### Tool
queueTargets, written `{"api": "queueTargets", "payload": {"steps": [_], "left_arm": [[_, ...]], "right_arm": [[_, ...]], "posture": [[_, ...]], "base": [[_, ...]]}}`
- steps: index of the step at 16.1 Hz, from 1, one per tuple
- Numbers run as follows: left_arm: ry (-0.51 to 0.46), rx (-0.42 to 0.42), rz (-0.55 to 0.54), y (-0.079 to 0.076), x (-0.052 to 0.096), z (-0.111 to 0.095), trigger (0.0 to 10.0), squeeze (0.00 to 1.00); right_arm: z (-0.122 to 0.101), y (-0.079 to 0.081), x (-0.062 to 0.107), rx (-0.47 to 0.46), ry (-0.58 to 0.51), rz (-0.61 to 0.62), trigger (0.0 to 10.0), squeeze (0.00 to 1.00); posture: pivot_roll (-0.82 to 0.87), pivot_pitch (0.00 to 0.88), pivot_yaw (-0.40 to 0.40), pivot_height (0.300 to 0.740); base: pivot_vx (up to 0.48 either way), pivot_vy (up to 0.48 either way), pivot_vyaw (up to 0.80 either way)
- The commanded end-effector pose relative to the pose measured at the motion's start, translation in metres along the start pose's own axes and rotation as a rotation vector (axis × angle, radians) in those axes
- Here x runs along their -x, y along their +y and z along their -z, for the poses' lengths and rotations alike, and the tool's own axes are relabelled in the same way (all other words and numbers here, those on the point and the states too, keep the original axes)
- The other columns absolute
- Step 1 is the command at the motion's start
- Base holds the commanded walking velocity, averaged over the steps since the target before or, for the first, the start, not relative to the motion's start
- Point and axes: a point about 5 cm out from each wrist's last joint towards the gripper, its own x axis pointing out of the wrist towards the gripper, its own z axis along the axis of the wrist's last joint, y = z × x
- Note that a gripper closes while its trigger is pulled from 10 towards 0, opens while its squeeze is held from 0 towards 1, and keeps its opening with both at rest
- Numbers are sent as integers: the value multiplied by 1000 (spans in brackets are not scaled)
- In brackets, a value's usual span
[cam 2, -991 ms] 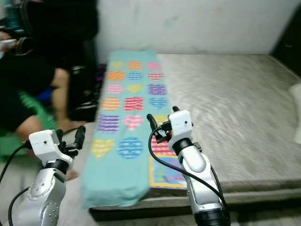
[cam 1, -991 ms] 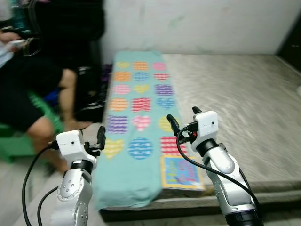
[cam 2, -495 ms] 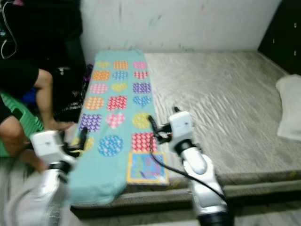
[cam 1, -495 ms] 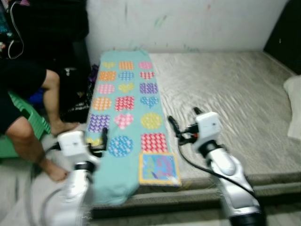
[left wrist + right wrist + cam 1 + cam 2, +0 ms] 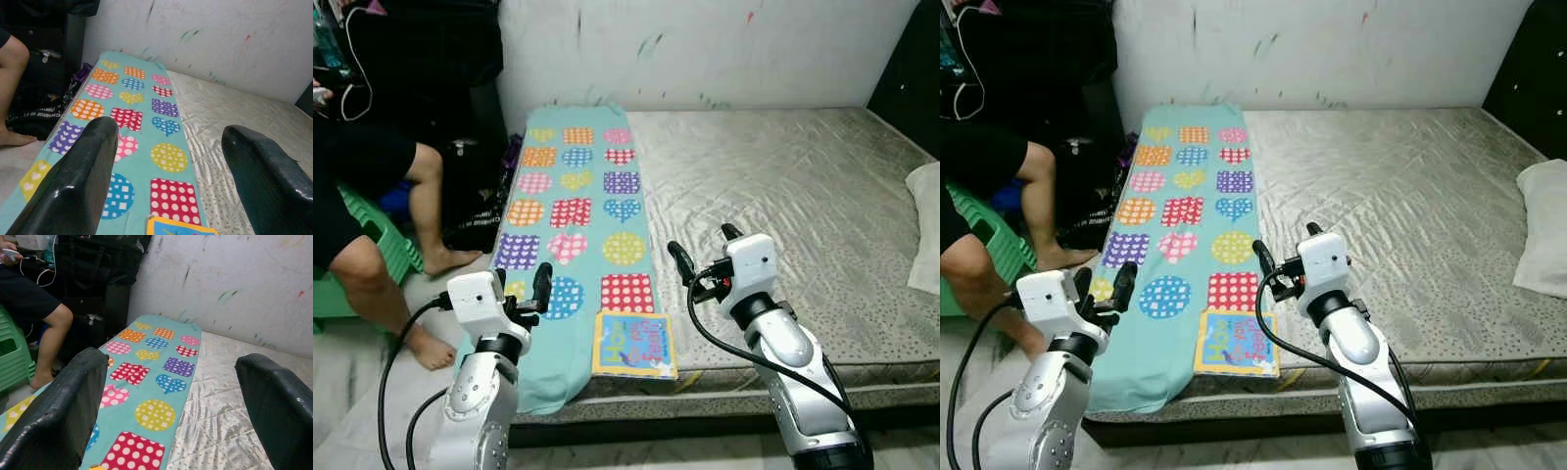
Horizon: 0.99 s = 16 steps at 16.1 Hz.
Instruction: Clean up the room
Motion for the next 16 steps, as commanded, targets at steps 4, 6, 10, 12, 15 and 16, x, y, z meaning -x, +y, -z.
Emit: {"api": "queueTargets", "payload": {"steps": [4, 6, 10, 12, 15, 16], "left_arm": [[-22, -15, 20, -1, 0, -5, 10000, 0], [-22, -16, 26, -1, 0, -5, 10000, 0], [-18, -16, 28, -1, -1, -5, 10000, 0], [-5, -9, -9, 1, -2, -3, 10000, 0], [-10, -14, -8, 2, -1, -4, 10000, 0], [-11, -15, -9, 2, -1, -4, 10000, 0]], "right_arm": [[-4, 1, 0, -5, -19, 0, 10000, 0], [-4, 1, -1, -9, -20, 1, 10000, 0], [-4, 1, -1, -8, -22, 2, 10000, 0], [-3, 0, 0, -6, -19, 2, 10000, 0], [-3, 1, 0, -1, -20, -1, 10000, 0], [-3, 1, 0, 10, -21, -5, 10000, 0]], "posture": [[-50, 8, -6, 740], [-50, 6, -5, 740], [-49, 4, -4, 740], [-46, 3, -4, 740], [-44, 1, -4, 740], [-44, 1, -3, 740]], "base": [[285, 0, 0], [304, 0, 0], [299, 0, 0], [0, 0, 0], [0, 0, 0], [0, 0, 0]]}}
